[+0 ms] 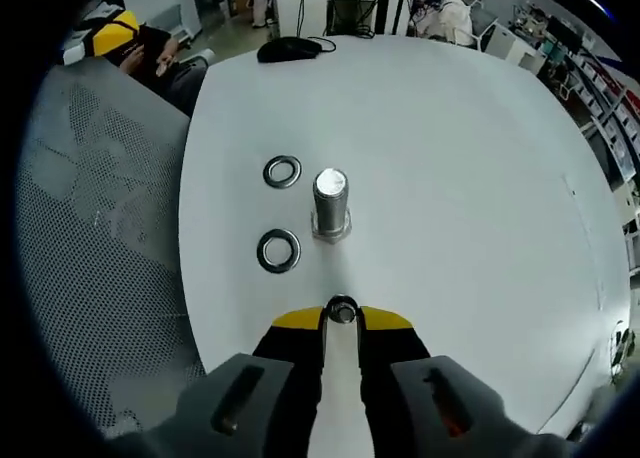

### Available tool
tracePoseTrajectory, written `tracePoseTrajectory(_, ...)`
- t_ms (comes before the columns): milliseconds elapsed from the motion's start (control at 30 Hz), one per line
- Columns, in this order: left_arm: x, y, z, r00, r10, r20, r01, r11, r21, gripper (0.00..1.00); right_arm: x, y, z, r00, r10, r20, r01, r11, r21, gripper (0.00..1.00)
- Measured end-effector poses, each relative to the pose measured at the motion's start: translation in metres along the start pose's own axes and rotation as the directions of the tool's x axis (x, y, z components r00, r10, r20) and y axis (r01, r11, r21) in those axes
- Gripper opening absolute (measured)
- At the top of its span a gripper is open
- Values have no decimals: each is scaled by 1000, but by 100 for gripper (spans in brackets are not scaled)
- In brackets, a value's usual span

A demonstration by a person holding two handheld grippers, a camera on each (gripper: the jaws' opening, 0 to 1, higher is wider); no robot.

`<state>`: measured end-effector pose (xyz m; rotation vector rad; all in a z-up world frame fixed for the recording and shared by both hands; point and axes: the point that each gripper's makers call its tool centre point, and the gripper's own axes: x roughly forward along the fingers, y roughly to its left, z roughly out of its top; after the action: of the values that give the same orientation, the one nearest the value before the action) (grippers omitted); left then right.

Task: Place the washer onto the threaded stud by aligning its center hole with the stud, sliding it down to the base, and recovering from edge contact or off-axis alignment until the washer reaches the visible bottom stop.

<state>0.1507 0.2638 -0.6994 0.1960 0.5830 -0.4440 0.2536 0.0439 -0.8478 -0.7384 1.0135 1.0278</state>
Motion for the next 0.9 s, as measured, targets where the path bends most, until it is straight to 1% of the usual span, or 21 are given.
tracePoseTrajectory(100, 0, 0, 0, 1000, 0, 1, 0, 1000, 0, 0, 3, 0, -2, 1000, 3, -13, -3, 1000, -19, 15)
tracePoseTrajectory(133, 0, 0, 0, 1000, -1, 1, 1, 1000, 0, 0, 3, -2, 0, 1000, -2, 1, 2, 998, -59, 16)
tracePoseTrajectory(167, 0, 0, 0, 1000, -1, 2, 1, 1000, 0, 0, 2, -5, 3, 1000, -25, 14, 26, 997, -69, 21)
tracePoseTrajectory(200, 0, 0, 0, 1000, -2, 2, 2, 1000, 0, 0, 0, -4, 2, 999, -33, 9, 33, 998, -56, 29)
tracePoseTrajectory(233, 0, 0, 0, 1000, -2, 3, 2, 1000, 1, 0, -1, -3, 3, 1000, -29, 6, 29, 998, -48, 32)
tracePoseTrajectory(300, 0, -1, 0, 1000, -3, 5, 3, 1000, 0, 0, -8, -2, 5, 999, -28, 24, 29, 999, -36, 32)
tracePoseTrajectory(333, -1, -1, 1, 1000, -4, 6, 4, 1000, 0, 0, -14, -3, 8, 998, -44, 43, 45, 999, -20, 32)
tracePoseTrajectory(433, 0, -1, 1, 1000, -6, 8, 6, 1000, 0, 0, -29, -4, 12, 995, -59, 77, 60, 998, -10, 32)
tracePoseTrajectory(500, 0, 0, 0, 1000, -1, 4, 1, 1000, -4, 0, -44, -4, 19, 989, -72, 132, 70, 997, 21, 33)
tracePoseTrajectory(533, 0, 1, -2, 1000, 2, -6, -2, 1000, -12, 0, -53, -4, 23, 982, -77, 171, 70, 997, 45, 33)
tracePoseTrajectory(600, 0, 1, -2, 1000, -1, -4, 1, 1000, -17, 0, -69, -2, 26, 974, -85, 208, 67, 993, 93, 35)
tracePoseTrajectory(667, -1, 1, 0, 1000, -2, 8, 2, 1000, -15, 0, -83, 1, 27, 967, -97, 237, 71, 991, 117, 35)
tracePoseTrajectory(733, -1, 0, 0, 1000, -7, 7, 7, 1000, -12, 0, -95, 4, 26, 960, -106, 259, 74, 989, 130, 35)
tracePoseTrajectory(900, -1, -3, 0, 1000, -17, 4, 17, 1000, -4, 0, -123, 14, 22, 938, -136, 319, 77, 979, 191, 36)
